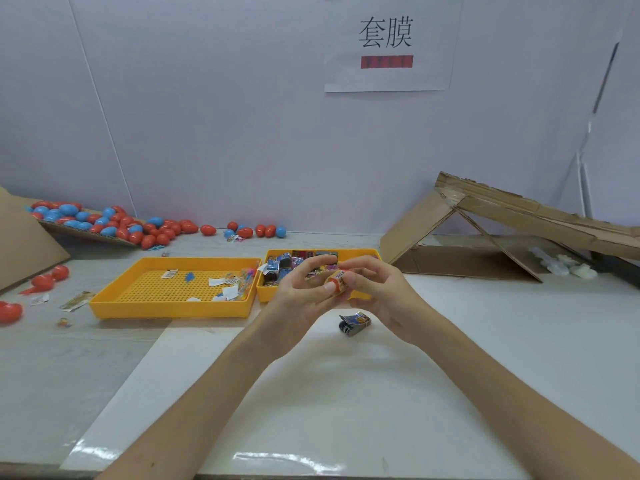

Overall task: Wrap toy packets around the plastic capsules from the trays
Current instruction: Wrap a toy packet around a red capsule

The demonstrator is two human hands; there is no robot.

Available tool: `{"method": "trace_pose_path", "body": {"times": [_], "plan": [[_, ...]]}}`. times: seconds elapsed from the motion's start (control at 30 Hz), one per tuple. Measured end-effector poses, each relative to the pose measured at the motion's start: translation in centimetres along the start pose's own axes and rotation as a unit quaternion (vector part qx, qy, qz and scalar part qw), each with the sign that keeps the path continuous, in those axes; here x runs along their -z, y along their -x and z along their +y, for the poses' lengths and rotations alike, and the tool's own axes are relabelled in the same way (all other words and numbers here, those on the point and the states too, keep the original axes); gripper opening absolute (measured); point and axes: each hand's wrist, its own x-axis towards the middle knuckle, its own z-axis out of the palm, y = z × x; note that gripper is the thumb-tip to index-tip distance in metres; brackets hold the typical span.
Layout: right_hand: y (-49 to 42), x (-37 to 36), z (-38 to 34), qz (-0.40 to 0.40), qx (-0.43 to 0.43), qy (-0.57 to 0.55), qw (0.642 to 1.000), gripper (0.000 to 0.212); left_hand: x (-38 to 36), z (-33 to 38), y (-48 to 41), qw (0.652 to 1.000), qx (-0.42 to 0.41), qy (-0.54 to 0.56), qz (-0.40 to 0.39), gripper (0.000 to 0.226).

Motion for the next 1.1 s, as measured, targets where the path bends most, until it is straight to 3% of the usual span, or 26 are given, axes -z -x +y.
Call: {"method": "trace_pose_path", "body": {"times": [0.17,0.37,0.53,0.7,0.87,1.1], "plan": [[0.01,0.02,0.07,-0.026,-0.013,-0.074,0.997,0.016,-0.1,0.06,0.11,1.0,0.003,-0.013,-0.011,0.051],[0.05,0.18,-0.11,-0.039,-0.029,-0.082,0.995,0.013,0.0,0.02,0.03,1.0,-0.002,-0.014,-0.021,0.053],[0.01,-0.09,-0.32,-0.019,-0.086,-0.048,0.995,0.048,0.04,-0.32,-0.03,0.992,-0.016,-0.112,-0.059,0.052],[-0.02,-0.08,-0.32,-0.006,-0.098,-0.024,0.995,0.022,0.28,-0.42,-0.13,0.99,-0.003,-0.135,-0.033,0.055],[-0.05,0.04,-0.36,0.01,-0.073,0.022,0.997,0.033,0.23,-0.59,-0.35,0.987,-0.004,-0.16,-0.017,0.057],[0.06,0.0,-0.33,-0.002,-0.059,0.024,0.998,0.011,0.11,-0.85,-0.4,0.985,-0.011,-0.174,-0.009,0.059]]}}
